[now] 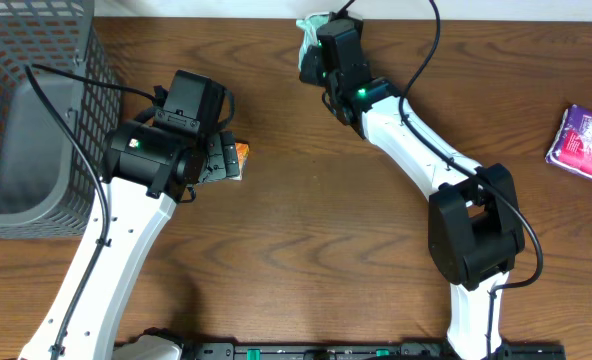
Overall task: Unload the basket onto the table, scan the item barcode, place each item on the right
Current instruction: 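Lift the wipes pack up to the scanner face, then hold the wipes pack in front of the scanner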
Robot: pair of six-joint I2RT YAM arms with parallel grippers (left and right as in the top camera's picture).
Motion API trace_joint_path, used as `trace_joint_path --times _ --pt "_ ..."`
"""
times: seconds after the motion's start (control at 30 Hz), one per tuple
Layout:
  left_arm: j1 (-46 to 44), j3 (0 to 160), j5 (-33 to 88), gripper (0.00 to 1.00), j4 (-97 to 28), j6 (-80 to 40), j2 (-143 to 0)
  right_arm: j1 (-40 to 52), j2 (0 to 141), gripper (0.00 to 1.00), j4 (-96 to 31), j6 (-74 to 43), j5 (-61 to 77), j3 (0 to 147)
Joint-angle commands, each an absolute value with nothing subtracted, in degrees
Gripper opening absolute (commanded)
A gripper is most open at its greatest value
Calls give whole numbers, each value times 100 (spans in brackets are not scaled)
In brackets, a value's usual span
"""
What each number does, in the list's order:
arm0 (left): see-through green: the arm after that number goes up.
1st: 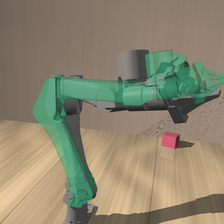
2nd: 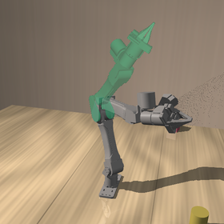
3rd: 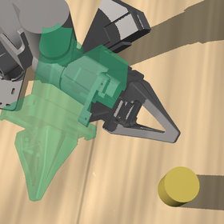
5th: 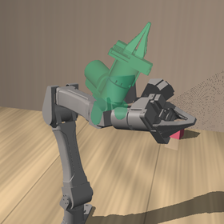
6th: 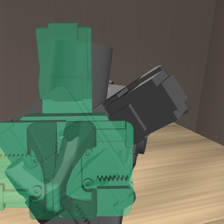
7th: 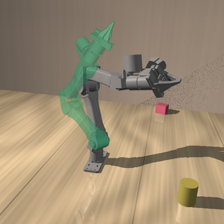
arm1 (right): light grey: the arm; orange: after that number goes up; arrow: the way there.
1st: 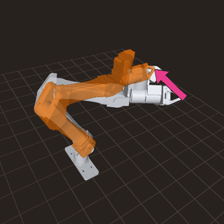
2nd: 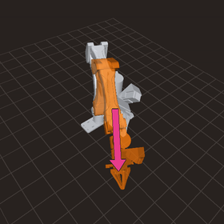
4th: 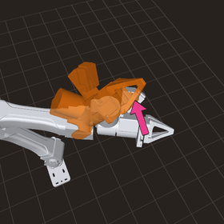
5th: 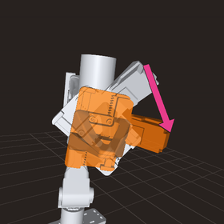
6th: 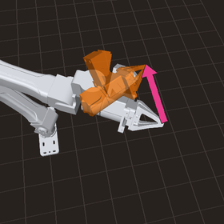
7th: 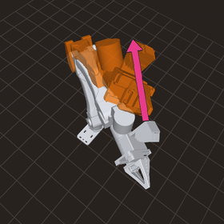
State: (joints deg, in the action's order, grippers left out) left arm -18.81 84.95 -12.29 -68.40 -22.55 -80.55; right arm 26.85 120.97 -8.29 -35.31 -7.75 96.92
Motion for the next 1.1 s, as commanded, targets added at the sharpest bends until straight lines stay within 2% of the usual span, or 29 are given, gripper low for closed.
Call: trace_joint_path --times 0.0,0.13,0.4,0.73,1.07 --pt "-1850 8541 -1243 98 -6855 -2305 -8027 2536 12202 1 -395 -3671 -735 9780" --pt "-1850 8541 -1243 98 -6855 -2305 -8027 2329 12296 1 -25 -4185 -670 9782" --pt "-1850 8541 -1243 98 -6855 -2305 -8027 1946 12352 1 -134 -4217 -652 9782" --pt "-1850 8541 -1243 98 -6855 -2305 -8027 1999 12853 1 -10 -3564 -696 9782" --pt "-1850 8541 -1243 98 -6855 -2305 -8027 2073 13050 1 451 -3568 -705 9782"
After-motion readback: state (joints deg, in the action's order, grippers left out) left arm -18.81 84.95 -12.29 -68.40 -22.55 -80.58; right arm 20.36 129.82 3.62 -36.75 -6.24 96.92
